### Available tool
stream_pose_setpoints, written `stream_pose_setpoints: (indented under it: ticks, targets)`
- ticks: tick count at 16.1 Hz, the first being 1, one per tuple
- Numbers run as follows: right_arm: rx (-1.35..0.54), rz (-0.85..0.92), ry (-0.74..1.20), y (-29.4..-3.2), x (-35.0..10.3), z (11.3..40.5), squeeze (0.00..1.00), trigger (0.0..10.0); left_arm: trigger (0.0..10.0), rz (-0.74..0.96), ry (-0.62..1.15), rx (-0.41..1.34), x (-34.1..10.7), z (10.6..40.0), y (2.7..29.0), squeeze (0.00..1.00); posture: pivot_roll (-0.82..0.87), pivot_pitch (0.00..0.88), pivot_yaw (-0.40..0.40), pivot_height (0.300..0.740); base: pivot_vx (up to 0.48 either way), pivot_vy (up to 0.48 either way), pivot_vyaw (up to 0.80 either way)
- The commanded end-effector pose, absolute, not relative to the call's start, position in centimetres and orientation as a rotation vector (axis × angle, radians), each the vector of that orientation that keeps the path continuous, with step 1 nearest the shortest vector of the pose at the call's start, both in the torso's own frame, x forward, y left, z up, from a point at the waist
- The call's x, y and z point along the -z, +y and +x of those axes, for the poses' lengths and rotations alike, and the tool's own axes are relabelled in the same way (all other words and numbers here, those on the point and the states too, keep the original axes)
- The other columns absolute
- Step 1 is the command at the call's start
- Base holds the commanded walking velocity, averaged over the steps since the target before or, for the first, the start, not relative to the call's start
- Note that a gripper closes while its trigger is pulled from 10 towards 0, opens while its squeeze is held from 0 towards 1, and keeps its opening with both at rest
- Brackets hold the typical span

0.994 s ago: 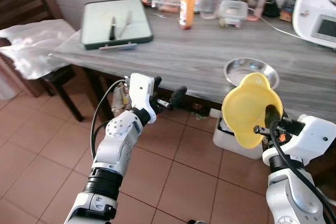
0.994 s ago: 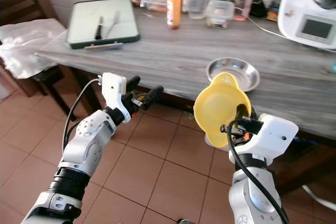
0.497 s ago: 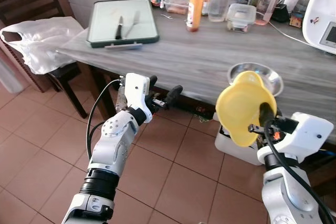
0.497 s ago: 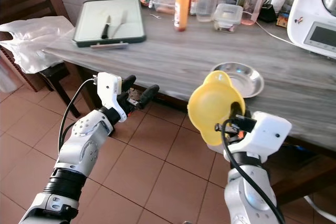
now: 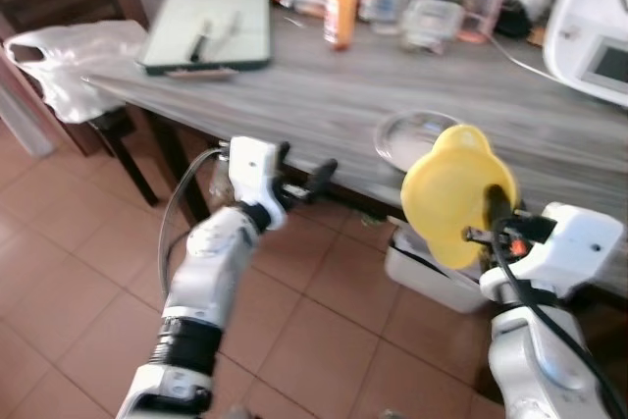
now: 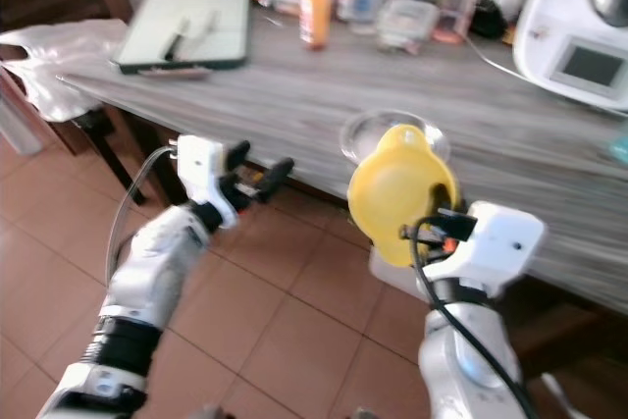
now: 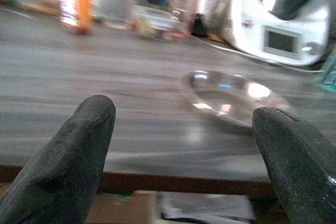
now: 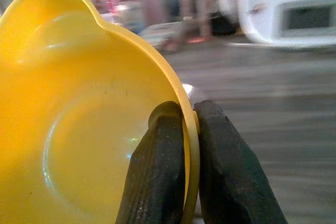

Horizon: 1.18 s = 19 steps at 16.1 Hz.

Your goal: Setting the table

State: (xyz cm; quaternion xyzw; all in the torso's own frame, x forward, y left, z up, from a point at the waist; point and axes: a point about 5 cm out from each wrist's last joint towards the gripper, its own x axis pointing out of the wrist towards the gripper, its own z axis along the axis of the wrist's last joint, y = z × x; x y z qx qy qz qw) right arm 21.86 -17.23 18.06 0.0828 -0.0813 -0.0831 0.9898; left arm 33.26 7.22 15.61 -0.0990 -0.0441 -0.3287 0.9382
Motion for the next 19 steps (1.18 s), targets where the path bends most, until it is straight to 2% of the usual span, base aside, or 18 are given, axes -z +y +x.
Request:
stream_pose_setpoints:
  ticks: [1, 4, 9, 19]
  targets:
    - [0.161, 0.184, -0.200, -16.9, -18.8, 21.7, 0.00, 10.0, 10.0, -0.180, -0.105, 0.650, -16.2, 33.5, 7.9, 0.00, 0.00, 0.119, 0.012, 0.740, 0.000, 0.000, 0.00]
    - [0.160, 0.180, -0.199, -16.9, -18.8, 21.8, 0.00, 10.0, 10.0, -0.139, -0.102, 0.618, -16.1, 33.8, 9.0, 0.00, 0.00, 0.114, 0.009, 0.740, 0.000, 0.000, 0.00]
    - [0.141, 0.177, -0.197, -16.8, -18.8, 21.9, 0.00, 10.0, 10.0, -0.128, -0.118, 0.627, -16.3, 33.8, 9.2, 0.00, 0.00, 0.103, 0.001, 0.740, 0.000, 0.000, 0.00]
    - [0.138, 0.178, -0.188, -16.7, -18.7, 21.7, 0.00, 10.0, 10.0, -0.136, -0.116, 0.645, -16.2, 33.7, 8.9, 0.00, -0.01, 0.108, 0.002, 0.740, 0.367, 0.000, 0.00]
